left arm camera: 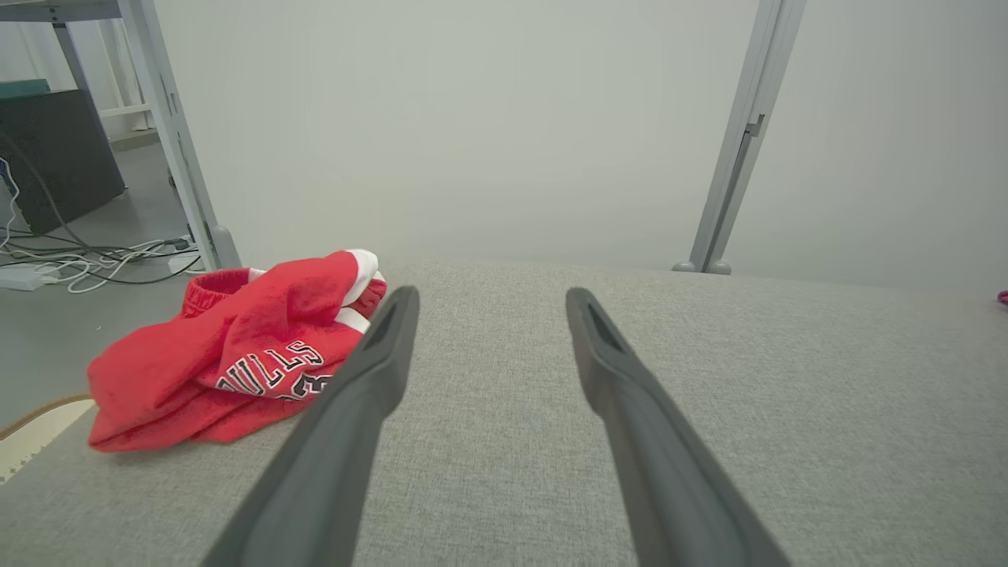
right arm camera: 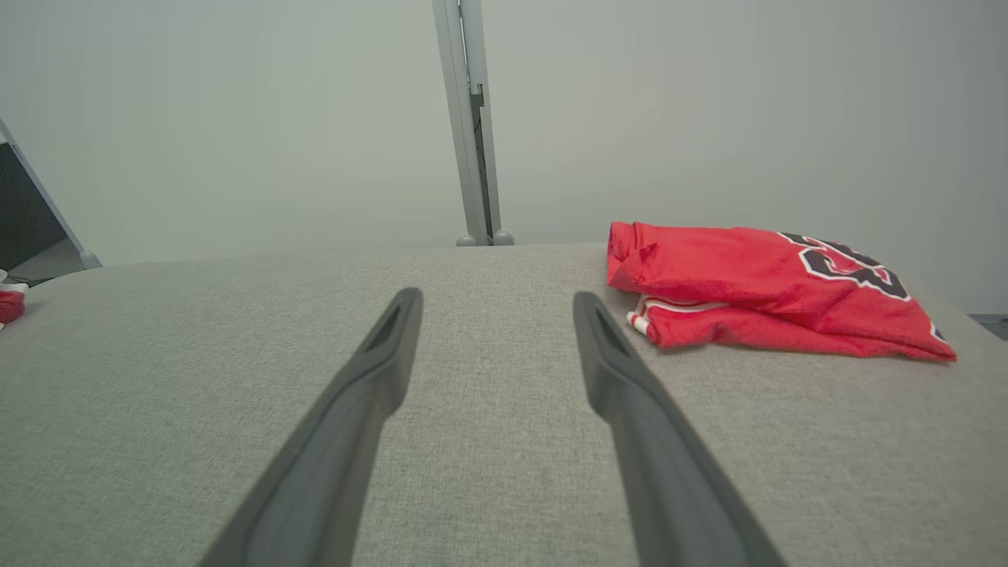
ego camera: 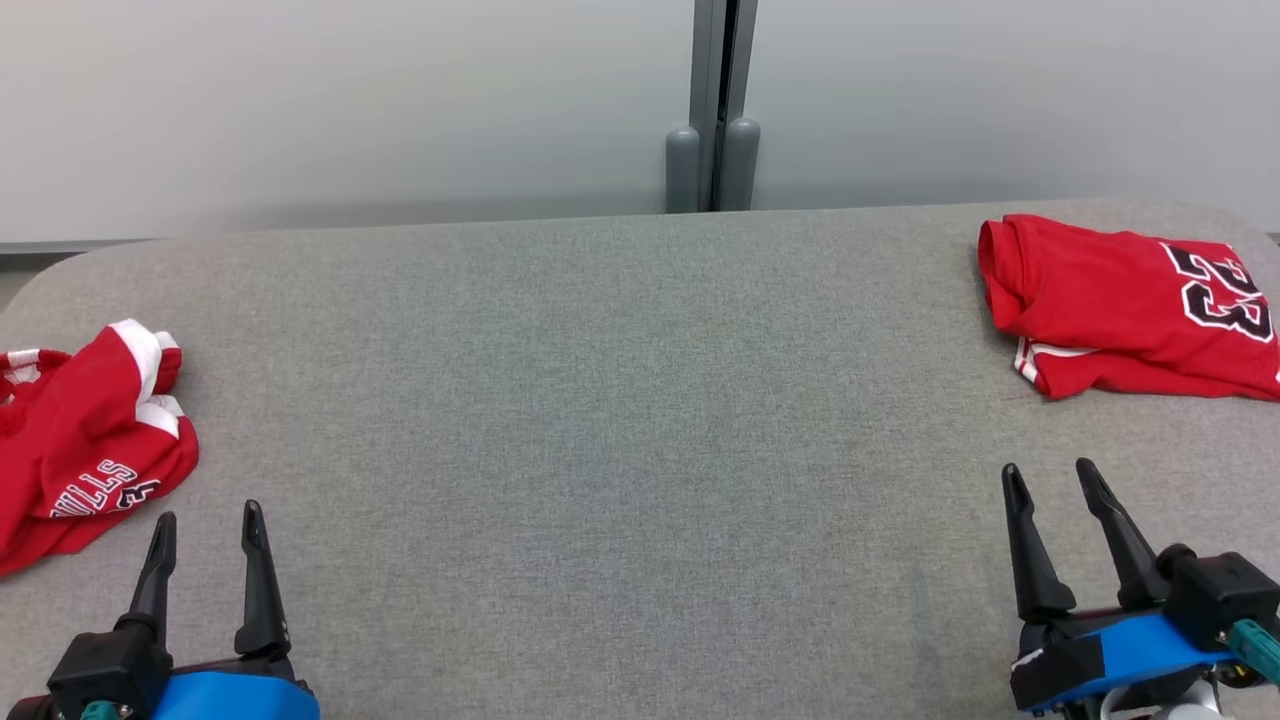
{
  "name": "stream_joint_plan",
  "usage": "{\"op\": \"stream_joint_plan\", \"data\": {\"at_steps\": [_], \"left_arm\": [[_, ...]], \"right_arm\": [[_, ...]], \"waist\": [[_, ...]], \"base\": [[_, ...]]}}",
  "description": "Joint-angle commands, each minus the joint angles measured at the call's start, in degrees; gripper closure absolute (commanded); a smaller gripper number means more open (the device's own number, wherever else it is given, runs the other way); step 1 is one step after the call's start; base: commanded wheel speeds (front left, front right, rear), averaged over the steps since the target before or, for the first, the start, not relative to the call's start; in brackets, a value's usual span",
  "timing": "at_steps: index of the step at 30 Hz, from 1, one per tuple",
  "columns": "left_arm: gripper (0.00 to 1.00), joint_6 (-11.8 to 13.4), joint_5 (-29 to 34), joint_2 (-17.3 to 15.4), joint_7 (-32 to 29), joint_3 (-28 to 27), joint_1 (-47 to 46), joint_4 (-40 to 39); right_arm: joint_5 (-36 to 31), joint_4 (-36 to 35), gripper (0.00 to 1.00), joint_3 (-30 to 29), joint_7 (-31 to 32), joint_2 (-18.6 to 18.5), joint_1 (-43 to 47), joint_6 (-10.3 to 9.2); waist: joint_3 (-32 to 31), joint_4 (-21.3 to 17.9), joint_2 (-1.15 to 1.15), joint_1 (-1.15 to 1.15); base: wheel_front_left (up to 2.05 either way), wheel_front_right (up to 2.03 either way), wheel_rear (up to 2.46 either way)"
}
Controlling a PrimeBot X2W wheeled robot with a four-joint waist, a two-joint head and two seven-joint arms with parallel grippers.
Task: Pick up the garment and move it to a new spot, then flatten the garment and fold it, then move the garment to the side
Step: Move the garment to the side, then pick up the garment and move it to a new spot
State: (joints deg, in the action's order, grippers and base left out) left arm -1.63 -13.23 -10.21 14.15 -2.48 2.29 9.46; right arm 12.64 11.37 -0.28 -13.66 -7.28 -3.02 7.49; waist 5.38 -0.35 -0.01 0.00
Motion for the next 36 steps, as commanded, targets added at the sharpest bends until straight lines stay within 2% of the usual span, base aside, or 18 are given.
{"op": "stream_joint_plan", "data": {"at_steps": [1, 9, 28, 36], "left_arm": [[0.00, -0.15, -0.28, 0.03, -0.28, 0.30, 0.52, 0.12], [0.00, 0.20, -0.59, -0.22, -1.06, 0.71, 0.97, 0.32], [0.00, 0.97, -1.08, -1.14, -1.41, 1.53, 1.55, -0.44], [0.00, 1.87, -1.47, -1.35, -1.30, 0.97, 1.37, -1.57]], "right_arm": [[-0.40, -0.70, 0.00, -0.25, 0.27, 0.51, 1.07, 0.01], [-1.54, -3.52, 0.00, -1.46, 2.04, 1.97, 3.54, 0.01], [-1.42, -3.09, 0.00, -1.41, 2.48, 2.56, 4.82, 0.01], [-1.56, -3.29, 0.00, -0.74, 2.28, 2.79, 4.09, 0.01]], "waist": [[-0.21, -0.05, 0.01, 0.00], [-1.13, -0.08, 0.01, 0.00], [-2.54, 0.50, 0.01, 0.00], [-2.18, 3.37, 0.01, 0.00]], "base": [[0.00, 0.00, 0.00], [0.00, 0.00, 0.00], [0.00, 0.00, 0.00], [0.00, 0.00, 0.00]]}}
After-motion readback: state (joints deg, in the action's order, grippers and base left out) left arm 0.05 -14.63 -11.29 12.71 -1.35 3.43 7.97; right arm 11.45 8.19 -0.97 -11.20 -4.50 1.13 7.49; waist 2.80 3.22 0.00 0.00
